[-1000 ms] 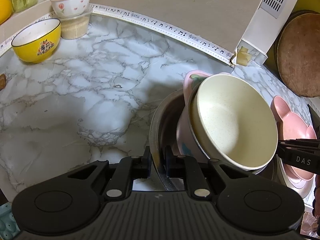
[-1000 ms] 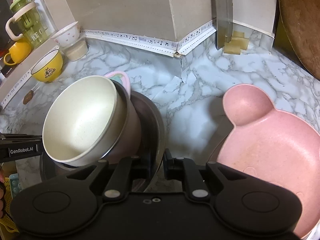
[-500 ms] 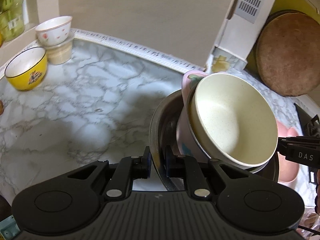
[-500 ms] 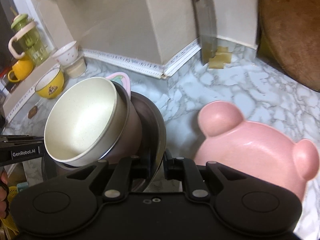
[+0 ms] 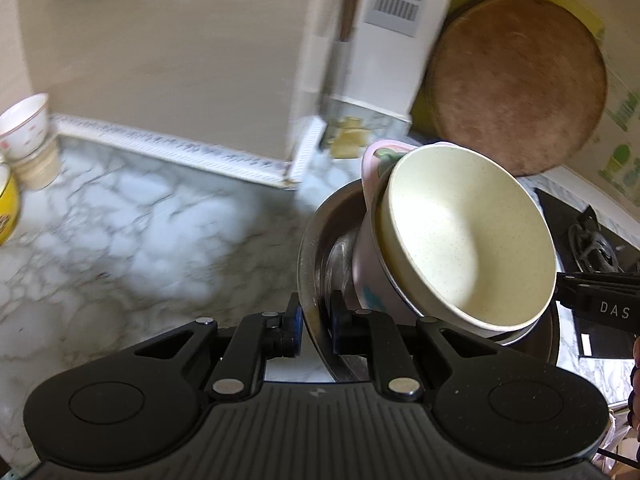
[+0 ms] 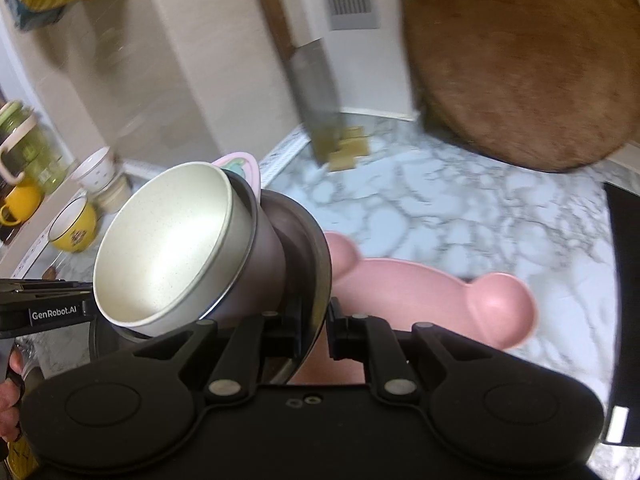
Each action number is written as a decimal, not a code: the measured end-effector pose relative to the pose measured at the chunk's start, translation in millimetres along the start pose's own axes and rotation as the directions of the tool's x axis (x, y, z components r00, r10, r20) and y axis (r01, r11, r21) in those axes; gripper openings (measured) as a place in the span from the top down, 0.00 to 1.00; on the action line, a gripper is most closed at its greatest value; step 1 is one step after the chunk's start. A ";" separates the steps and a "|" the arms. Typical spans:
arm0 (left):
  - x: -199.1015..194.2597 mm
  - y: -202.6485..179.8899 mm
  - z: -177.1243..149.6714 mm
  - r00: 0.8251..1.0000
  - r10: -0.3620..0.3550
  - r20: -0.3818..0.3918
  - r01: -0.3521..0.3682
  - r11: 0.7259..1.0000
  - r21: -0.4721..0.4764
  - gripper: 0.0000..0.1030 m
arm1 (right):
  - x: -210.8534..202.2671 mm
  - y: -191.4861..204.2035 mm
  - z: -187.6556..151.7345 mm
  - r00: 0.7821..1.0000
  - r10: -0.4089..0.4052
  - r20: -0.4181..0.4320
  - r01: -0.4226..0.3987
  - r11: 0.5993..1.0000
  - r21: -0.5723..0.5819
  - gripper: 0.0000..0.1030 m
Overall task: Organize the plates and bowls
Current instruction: 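Lift and carry the steel bowl stack with both grippers over the plates, then lower the steel bowl stack onto the pink plate and open both grippers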
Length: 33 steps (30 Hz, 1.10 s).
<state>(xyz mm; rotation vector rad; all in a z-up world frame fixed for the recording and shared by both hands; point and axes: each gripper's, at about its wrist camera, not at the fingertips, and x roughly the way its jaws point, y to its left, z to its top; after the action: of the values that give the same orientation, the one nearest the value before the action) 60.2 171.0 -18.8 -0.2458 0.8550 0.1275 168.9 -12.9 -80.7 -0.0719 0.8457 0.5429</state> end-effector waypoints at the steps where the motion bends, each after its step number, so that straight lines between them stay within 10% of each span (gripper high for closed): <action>1: 2.7 -7.9 0.8 1.000 -0.006 0.000 0.006 1.000 0.015 0.88 | -2.6 -6.5 -0.8 1.000 -0.006 0.004 0.006 1.000 0.009 0.88; 33: 79.9 -101.1 -14.5 0.999 -0.024 -0.045 0.031 0.984 0.174 0.88 | 1.0 -119.3 -43.7 0.995 -0.097 -0.013 0.098 0.987 0.130 0.88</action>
<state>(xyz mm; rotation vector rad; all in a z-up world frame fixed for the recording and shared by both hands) 122.8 70.6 -72.1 -0.0962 0.8991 0.0209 196.9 -127.2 -128.6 0.0050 0.8775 0.3948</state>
